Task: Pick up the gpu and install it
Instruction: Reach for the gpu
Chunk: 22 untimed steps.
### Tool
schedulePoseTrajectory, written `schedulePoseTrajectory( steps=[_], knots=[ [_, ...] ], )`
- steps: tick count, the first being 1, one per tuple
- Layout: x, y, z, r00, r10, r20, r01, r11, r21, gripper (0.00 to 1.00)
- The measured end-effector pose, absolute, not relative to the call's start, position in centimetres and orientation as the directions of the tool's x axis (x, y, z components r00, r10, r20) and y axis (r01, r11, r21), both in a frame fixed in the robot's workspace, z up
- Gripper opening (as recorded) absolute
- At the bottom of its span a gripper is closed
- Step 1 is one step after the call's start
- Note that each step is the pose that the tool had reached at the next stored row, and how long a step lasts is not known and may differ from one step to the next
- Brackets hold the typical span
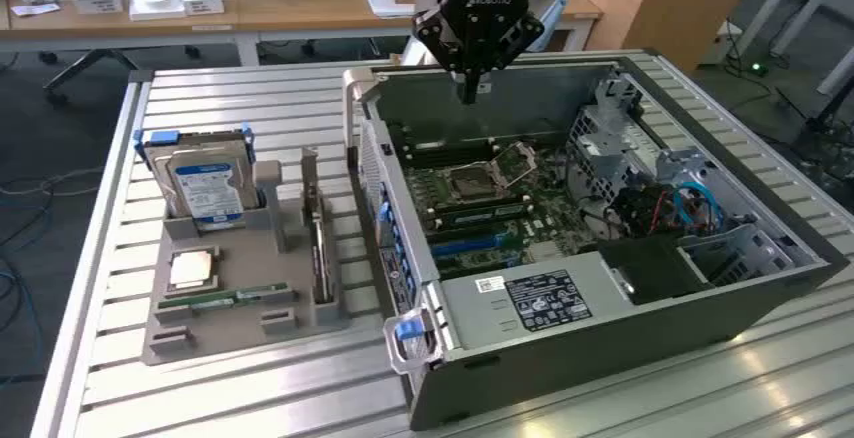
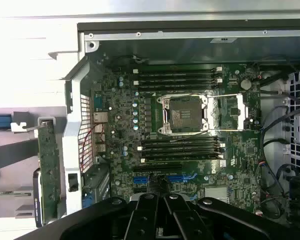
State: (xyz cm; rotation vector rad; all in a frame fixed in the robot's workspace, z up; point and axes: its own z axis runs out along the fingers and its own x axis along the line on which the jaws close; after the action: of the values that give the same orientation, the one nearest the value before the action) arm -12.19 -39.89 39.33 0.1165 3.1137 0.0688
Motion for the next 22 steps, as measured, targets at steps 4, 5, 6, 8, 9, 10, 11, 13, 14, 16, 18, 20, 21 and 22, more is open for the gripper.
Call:
schedulePoseTrajectory(
  steps=[4,5,6,8,9,10,11,13,14,16,18,20,21,22],
  knots=[
    [-12.2,-39.9,39.3,-0.997,0.075,-0.023,0.074,0.996,0.045,0.11],
    [-12.2,-39.9,39.3,-0.997,0.075,-0.023,0.074,0.996,0.045,0.11],
    [-12.2,-39.9,39.3,-0.997,0.075,-0.023,0.074,0.996,0.045,0.11],
    [-12.2,-39.9,39.3,-0.997,0.075,-0.023,0.074,0.996,0.045,0.11],
    [-12.2,-39.9,39.3,-0.997,0.075,-0.023,0.074,0.996,0.045,0.11],
    [-12.2,-39.9,39.3,-0.997,0.075,-0.023,0.074,0.996,0.045,0.11],
    [-12.2,-39.9,39.3,-0.997,0.075,-0.023,0.074,0.996,0.045,0.11],
    [-12.2,-39.9,39.3,-0.997,0.075,-0.023,0.074,0.996,0.045,0.11],
    [-12.3,-39.9,39.3,-0.997,0.076,-0.023,0.074,0.996,0.045,0.11],
    [-12.5,-39.9,39.3,-0.997,0.075,-0.023,0.074,0.996,0.045,0.11],
    [-12.9,-39.9,39.3,-0.997,0.075,-0.023,0.074,0.996,0.045,0.11],
    [-13.4,-39.9,39.3,-0.997,0.075,-0.023,0.074,0.996,0.045,0.11],
    [-13.7,-39.9,39.3,-0.997,0.075,-0.024,0.074,0.996,0.045,0.11],
    [-14.0,-39.9,39.3,-0.997,0.075,-0.024,0.074,0.996,0.045,0.11]
  ],
)
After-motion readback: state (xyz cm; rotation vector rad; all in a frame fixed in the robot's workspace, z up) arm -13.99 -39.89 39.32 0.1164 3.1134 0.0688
